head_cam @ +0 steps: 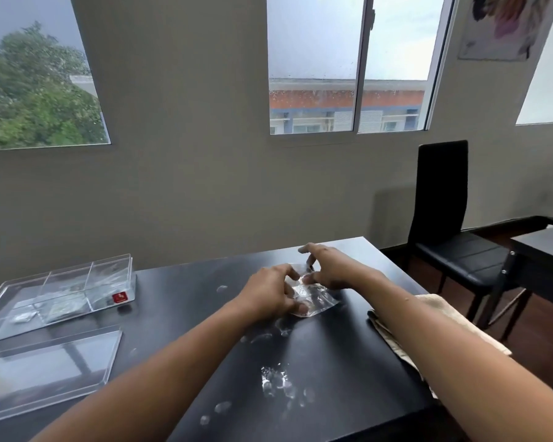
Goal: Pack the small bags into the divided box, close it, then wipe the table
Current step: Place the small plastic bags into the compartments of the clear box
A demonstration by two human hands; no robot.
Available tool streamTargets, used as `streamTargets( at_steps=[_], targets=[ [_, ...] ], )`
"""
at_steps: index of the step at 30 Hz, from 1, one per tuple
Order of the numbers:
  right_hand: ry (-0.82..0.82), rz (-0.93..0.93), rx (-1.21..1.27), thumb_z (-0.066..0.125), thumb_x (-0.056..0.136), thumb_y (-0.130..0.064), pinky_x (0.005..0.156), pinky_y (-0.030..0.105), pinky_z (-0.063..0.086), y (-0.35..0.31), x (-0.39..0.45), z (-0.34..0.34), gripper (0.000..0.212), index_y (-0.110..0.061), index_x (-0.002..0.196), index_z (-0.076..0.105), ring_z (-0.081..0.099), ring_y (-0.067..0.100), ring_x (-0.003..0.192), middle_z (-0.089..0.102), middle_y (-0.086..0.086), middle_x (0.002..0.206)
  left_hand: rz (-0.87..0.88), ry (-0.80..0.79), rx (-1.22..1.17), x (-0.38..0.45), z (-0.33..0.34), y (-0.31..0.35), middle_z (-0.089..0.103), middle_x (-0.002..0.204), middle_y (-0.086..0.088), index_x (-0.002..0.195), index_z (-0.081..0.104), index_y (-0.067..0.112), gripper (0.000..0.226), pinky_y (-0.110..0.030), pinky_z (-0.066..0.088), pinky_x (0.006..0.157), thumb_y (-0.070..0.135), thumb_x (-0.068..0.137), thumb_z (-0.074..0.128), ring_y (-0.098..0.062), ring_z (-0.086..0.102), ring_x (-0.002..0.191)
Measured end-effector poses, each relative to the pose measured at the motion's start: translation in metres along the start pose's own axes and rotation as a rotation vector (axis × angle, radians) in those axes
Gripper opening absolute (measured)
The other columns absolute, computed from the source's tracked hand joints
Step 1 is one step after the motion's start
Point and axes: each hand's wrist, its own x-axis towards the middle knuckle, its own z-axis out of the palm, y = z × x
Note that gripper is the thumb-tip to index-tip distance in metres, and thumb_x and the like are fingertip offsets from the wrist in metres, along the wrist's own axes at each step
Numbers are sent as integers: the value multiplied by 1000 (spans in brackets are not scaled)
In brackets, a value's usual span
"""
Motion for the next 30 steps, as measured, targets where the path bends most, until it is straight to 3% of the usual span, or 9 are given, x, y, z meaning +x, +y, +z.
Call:
streamTargets(
  at_steps=[3,7,13,16,18,21,24,27,30],
  targets=[
    [-24,28,15,83,85,-25,84,25,39,2,4,-2,64,-20,141,53,55,18,100,59,-1,115,-55,1,-94,2,2,-1,71,83,11,120,62,24,66,-35,55,92,33,63,95,-13,70,85],
    [13,18,-43,79,86,-22,69,26,40,-3,3,-2,27,-13,111,72,56,19,91,65,-2,93,-100,46,-102,1,7,2,75,83,8,113,65,23,59,-29,54,87,32,63,95,-13,69,83],
    [138,-23,-77,71,85,-13,83,37,54,-12,-2,-4,6,-8,88,72,66,29,100,76,7,100,-128,113,-57,-1,3,4,78,99,0,109,74,17,34,-21,49,85,25,78,86,-15,71,97],
    [262,-32,37,63,91,-6,68,30,47,-26,-4,-18,8,-3,83,64,66,25,86,73,1,81,-88,256,-45,-7,-9,-1,79,100,2,110,75,17,22,-22,49,88,21,88,75,-14,72,101],
    [352,-42,128,62,93,-3,55,19,38,-41,-5,-28,13,-5,81,60,62,6,68,62,-13,66,-45,355,-56,-13,-24,-9,80,96,4,109,75,21,22,-30,52,95,24,88,75,-15,73,100],
    [428,-77,267,62,92,0,43,9,37,-68,-2,-36,21,-11,77,54,56,-9,45,58,-14,58,-6,492,-140,-20,-52,-29,79,91,6,112,77,22,29,-34,55,94,31,85,78,-15,73,88],
    [444,-149,389,64,92,-2,39,15,43,-102,3,-36,15,-12,83,58,55,-3,41,61,-12,60,-8,556,-300,-30,-82,-55,73,88,3,122,74,11,36,-27,55,93,21,87,78,-7,67,80],
    [427,-225,537,71,92,-9,43,23,49,-136,9,-30,9,-9,90,61,63,12,44,66,-8,66,-57,614,-431,-46,-110,-84,72,92,-2,126,70,8,38,-34,56,97,16,89,76,-16,72,86],
    [411,-280,601,74,91,-12,45,22,49,-166,16,-21,12,-11,94,63,65,15,43,69,-2,74,-79,657,-553,-65,-133,-115,69,86,2,124,71,9,37,-28,58,92,9,88,77,-11,73,78]
  ],
)
